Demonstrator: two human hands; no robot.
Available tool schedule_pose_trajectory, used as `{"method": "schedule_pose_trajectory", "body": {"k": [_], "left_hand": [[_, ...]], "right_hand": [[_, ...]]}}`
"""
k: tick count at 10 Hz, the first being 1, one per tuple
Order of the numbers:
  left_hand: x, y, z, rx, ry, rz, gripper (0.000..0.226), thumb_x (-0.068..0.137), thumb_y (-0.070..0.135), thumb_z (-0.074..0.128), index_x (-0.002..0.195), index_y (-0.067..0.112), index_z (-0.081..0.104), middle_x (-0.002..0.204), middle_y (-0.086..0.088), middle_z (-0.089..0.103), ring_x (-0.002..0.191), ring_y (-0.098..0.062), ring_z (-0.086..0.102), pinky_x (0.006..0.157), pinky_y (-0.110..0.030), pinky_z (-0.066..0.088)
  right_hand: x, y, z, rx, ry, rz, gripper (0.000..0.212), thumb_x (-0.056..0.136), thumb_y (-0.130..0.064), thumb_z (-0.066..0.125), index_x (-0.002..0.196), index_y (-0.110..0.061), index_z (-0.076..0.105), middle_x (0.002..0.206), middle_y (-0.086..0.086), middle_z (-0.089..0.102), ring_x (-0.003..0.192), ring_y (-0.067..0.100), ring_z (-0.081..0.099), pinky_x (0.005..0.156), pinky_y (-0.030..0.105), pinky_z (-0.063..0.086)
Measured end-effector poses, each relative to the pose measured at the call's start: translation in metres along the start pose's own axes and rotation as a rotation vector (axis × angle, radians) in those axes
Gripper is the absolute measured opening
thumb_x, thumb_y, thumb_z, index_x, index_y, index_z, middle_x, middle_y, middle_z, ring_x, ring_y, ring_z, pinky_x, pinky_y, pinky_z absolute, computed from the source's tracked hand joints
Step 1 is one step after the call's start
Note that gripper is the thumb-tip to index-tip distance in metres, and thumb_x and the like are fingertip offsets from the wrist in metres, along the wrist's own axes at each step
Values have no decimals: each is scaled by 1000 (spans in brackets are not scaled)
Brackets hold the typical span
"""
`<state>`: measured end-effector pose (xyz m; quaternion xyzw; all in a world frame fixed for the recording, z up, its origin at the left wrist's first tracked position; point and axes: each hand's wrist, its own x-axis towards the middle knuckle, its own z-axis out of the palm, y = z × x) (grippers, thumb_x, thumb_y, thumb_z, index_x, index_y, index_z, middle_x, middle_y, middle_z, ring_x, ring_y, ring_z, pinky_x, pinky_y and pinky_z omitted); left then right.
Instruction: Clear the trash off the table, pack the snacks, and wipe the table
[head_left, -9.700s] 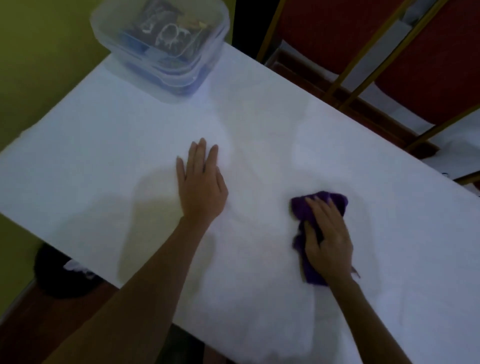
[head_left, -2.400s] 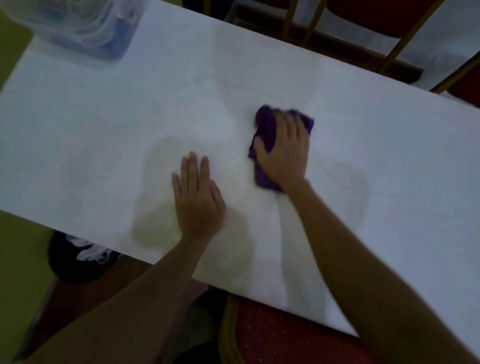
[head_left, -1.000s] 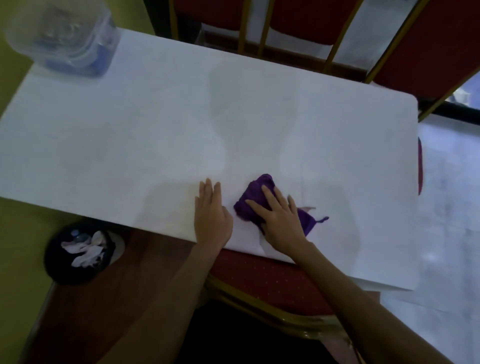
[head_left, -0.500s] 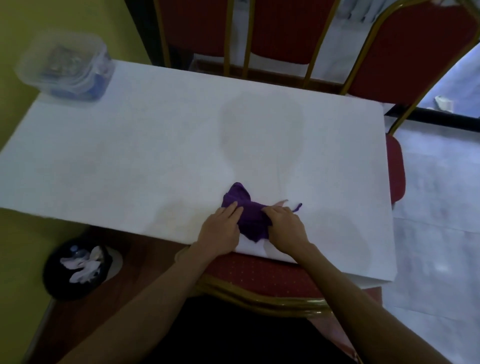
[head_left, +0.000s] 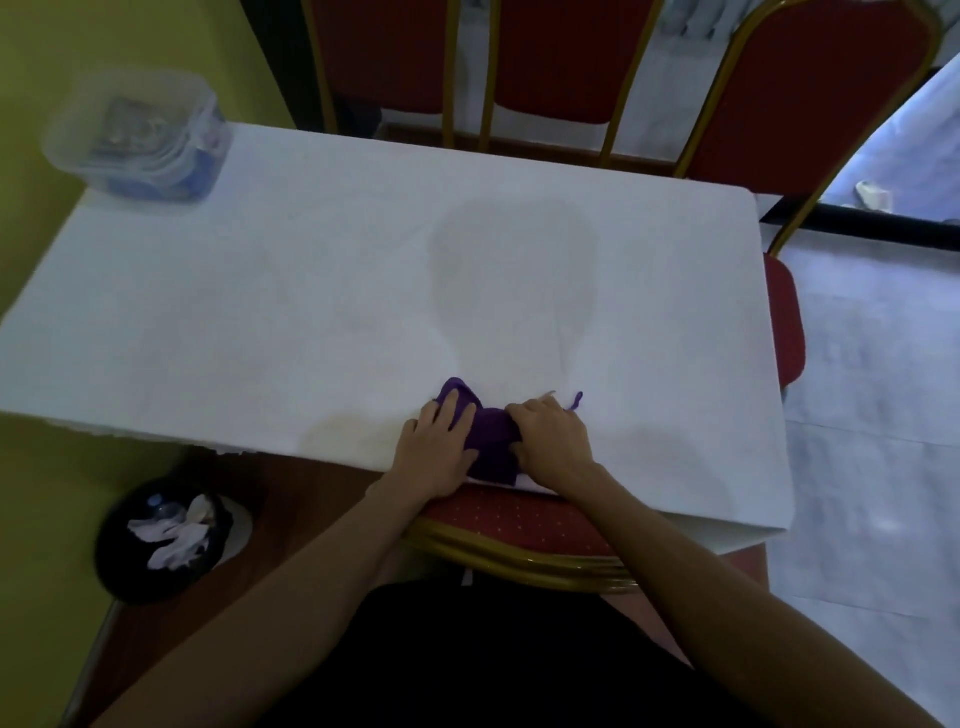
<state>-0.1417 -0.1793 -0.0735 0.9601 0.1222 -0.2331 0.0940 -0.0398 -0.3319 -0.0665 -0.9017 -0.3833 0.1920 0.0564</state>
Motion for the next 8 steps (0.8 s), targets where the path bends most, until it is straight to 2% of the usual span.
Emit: {"method": "schedule_pose_trajectory", "body": {"k": [2, 3, 4, 5, 6, 7, 8], "left_hand": [[9, -4, -1, -64, 97, -44, 71, 100, 48, 42, 156, 15, 15, 165, -9, 11, 144, -32, 22, 108, -46, 34], [9, -6, 3, -78, 77, -37, 75, 97, 49, 46, 156, 15, 14, 165, -9, 10, 144, -33, 22, 107, -48, 35], [10, -10, 5, -59, 87, -19, 78, 97, 50, 47, 157, 15, 12, 165, -9, 9, 144, -33, 22, 106, -48, 37], [11, -7, 6, -51, 86, -12, 79, 96, 50, 48, 156, 14, 12, 164, -10, 10, 143, -34, 22, 106, -47, 38], [9, -7, 2, -56, 86, -24, 79, 96, 50, 49, 156, 14, 12, 165, -10, 9, 143, -33, 22, 106, -47, 38], [6, -6, 1, -56, 45, -39, 79, 95, 50, 50, 156, 14, 13, 165, -8, 9, 143, -33, 22, 105, -48, 37], [15, 3, -24, -116, -81, -90, 70, 95, 52, 48, 151, 17, 26, 161, -8, 18, 140, -35, 24, 106, -53, 33]], "right_hand": [[8, -12, 1, -21, 61, 66, 31, 85, -10, 61, 115, -15, 62, 114, 2, 66, 109, 23, 59, 84, 33, 46], [11, -13, 4, -14, 5, 72, 39, 85, -12, 61, 124, -15, 58, 123, 3, 63, 114, 24, 58, 88, 36, 49], [4, -12, 15, 45, -28, 99, 58, 86, -20, 61, 141, -13, 46, 140, 5, 52, 129, 25, 49, 101, 41, 48], [-3, -9, 24, 24, -155, 121, 85, 86, -32, 66, 156, -14, 21, 160, 5, 27, 148, 25, 25, 114, 50, 36], [-1, -8, 20, 16, -213, 123, 88, 87, -34, 64, 158, -15, 14, 163, 3, 19, 150, 24, 19, 115, 50, 34], [0, -9, 13, 21, -171, 106, 81, 89, -32, 60, 156, -15, 18, 161, 3, 23, 147, 24, 23, 113, 51, 36], [4, -5, 11, 98, -151, 103, 65, 90, -27, 57, 150, -17, 33, 153, 2, 35, 140, 26, 32, 105, 52, 43]]}}
